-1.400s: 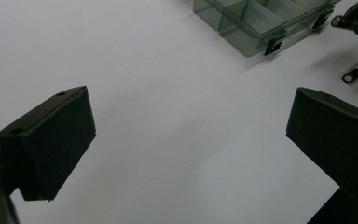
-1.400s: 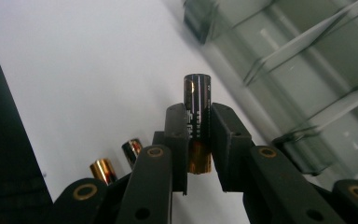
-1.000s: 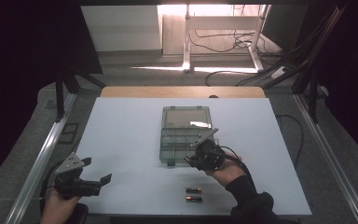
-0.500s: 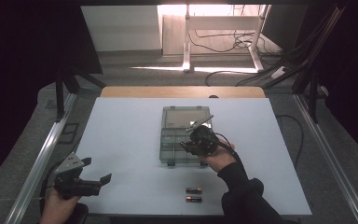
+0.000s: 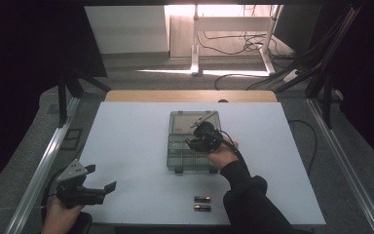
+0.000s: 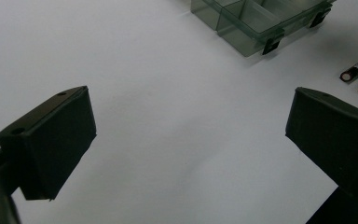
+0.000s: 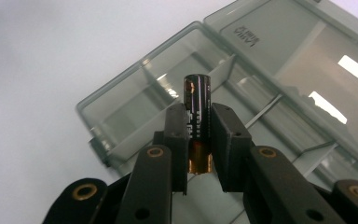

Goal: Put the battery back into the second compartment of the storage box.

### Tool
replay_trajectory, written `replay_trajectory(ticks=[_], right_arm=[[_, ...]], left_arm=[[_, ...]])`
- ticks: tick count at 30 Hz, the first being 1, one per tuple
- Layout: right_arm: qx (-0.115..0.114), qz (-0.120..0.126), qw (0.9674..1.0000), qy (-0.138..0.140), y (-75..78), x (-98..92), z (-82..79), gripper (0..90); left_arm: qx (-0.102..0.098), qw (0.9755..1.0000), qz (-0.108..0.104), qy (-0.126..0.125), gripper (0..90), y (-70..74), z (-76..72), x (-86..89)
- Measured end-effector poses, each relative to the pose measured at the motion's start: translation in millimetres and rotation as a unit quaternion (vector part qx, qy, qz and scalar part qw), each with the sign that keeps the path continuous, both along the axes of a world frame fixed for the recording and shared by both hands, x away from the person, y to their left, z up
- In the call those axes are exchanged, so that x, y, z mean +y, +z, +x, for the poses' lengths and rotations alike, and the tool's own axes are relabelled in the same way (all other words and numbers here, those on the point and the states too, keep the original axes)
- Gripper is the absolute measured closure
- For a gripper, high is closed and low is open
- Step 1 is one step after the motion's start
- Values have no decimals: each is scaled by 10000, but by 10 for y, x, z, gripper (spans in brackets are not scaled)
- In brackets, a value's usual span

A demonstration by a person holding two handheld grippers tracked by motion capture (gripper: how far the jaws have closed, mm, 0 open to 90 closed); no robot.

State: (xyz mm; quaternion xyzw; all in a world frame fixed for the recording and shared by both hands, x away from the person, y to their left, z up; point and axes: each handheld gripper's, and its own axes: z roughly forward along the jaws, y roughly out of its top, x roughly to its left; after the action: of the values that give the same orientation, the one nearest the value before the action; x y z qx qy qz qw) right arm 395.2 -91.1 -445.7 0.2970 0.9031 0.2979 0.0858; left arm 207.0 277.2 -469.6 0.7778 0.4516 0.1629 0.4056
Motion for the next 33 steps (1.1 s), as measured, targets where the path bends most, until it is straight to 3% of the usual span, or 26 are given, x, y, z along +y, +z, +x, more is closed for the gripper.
replay_trajectory(ticks=[11, 22, 26, 27, 30, 31, 33], right_arm=[[-8, -64, 9996, -271, -97, 89, 249, 768], [-3, -296, 9990, -323, -252, 211, 349, 758], [-71, -244, 9989, -393, -250, 210, 348, 642], [-107, -244, 9989, -378, -216, 200, 322, 578], [-155, -249, 9989, -359, -177, 181, 289, 520], [-171, -195, 9991, -342, -148, 158, 267, 445], [-125, -148, 9993, -331, -131, 145, 257, 417]], left_arm=[[-8, 10000, 2, -18, 21, 0, -2, -1], [-7, 10000, 3, -26, 21, 0, -2, 0], [-14, 10000, 6, -30, 21, 0, -4, 0], [-12, 10000, 6, -32, 21, -1, -4, 1], [-14, 10000, 5, -30, 21, 0, -5, 0], [-14, 10000, 8, -29, 21, 0, -5, -1], [-17, 10000, 18, -31, 21, 0, -5, -4]])
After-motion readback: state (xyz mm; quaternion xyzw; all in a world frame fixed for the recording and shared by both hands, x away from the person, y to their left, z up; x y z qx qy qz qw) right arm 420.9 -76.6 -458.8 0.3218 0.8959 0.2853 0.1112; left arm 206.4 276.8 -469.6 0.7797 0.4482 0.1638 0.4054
